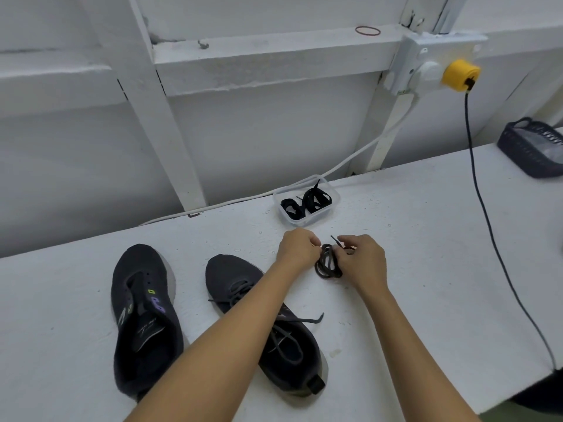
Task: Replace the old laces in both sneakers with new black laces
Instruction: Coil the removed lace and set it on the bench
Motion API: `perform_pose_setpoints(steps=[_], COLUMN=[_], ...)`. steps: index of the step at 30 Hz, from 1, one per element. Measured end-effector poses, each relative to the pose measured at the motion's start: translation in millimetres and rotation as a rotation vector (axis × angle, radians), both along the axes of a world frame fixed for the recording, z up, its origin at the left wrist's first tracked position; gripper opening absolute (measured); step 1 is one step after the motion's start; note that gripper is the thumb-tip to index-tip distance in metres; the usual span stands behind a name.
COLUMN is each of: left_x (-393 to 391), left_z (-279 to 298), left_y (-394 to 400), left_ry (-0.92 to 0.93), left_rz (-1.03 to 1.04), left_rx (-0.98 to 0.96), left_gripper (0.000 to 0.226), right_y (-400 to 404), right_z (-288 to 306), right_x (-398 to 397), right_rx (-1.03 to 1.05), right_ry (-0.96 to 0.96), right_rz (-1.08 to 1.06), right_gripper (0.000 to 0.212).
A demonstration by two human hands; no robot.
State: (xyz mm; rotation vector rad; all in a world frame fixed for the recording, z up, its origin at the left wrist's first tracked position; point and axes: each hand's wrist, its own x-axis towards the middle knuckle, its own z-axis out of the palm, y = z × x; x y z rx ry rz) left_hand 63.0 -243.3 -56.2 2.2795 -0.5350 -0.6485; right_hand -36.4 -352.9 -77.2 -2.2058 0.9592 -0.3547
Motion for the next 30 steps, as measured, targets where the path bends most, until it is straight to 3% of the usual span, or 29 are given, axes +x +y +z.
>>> perform_pose_setpoints(steps=[4, 11, 17, 24, 30], left_x=[2, 1, -6, -35, -59], left_z=[7, 28, 58, 66, 56], left_y=[5, 29, 99, 205, 274], left_ry=[-0.03, -0.128, -0.345, -0.539, -0.5], left_rz=[-0.029, -0.051, 0.066, 0.283, 0.537], left_rx=[-0.004, -0.04, -0.066, -0.017, 0.034], left_gripper=[0.022, 0.021, 0.017, 0.017, 0.035], right_y=[2, 7, 45, 126, 203], right_z=[0, 11, 44, 92, 91], right_x=[-5, -13, -14, -6, 5], right_rx=[-0.081, -0.128, -0.171, 0.067, 0.248], right_ry=[-0.051, -0.168, -0.303, -0.247, -0.103], right_rz=[0.088, 0.026, 0.19, 0.536, 0.709], right_gripper=[0.019, 0.018, 0.017, 0.013, 0.03])
